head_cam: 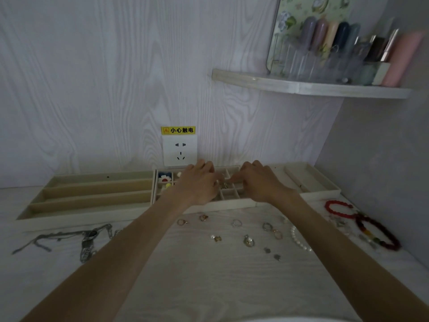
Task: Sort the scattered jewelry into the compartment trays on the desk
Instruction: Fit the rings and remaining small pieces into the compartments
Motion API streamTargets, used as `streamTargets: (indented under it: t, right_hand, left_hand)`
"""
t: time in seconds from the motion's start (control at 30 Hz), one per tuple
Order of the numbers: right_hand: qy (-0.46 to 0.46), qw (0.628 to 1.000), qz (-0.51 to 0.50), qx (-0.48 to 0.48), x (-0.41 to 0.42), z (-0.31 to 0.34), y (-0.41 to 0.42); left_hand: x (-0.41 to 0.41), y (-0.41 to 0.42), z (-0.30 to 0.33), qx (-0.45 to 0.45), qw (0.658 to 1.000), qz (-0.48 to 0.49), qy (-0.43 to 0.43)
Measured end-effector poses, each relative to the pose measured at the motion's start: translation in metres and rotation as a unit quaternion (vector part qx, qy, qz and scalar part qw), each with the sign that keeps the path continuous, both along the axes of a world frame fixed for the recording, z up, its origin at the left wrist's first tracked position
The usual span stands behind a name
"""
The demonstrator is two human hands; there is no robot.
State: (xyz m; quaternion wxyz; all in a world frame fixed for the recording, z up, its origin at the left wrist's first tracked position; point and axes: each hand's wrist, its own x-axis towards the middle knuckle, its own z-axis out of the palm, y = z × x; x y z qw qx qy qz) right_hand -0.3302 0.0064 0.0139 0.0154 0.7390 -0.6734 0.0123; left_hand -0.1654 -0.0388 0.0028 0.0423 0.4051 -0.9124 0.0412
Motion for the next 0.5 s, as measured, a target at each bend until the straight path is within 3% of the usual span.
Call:
streamTargets:
  t: [0.5]
  right_hand:
    - [0.021, 1.0, 0.001, 0.024, -0.002, -0.014, -0.018]
  left_hand:
    - [-0.003, -0.005, -0.012, -0.025, 0.999, -0.014, -0.026]
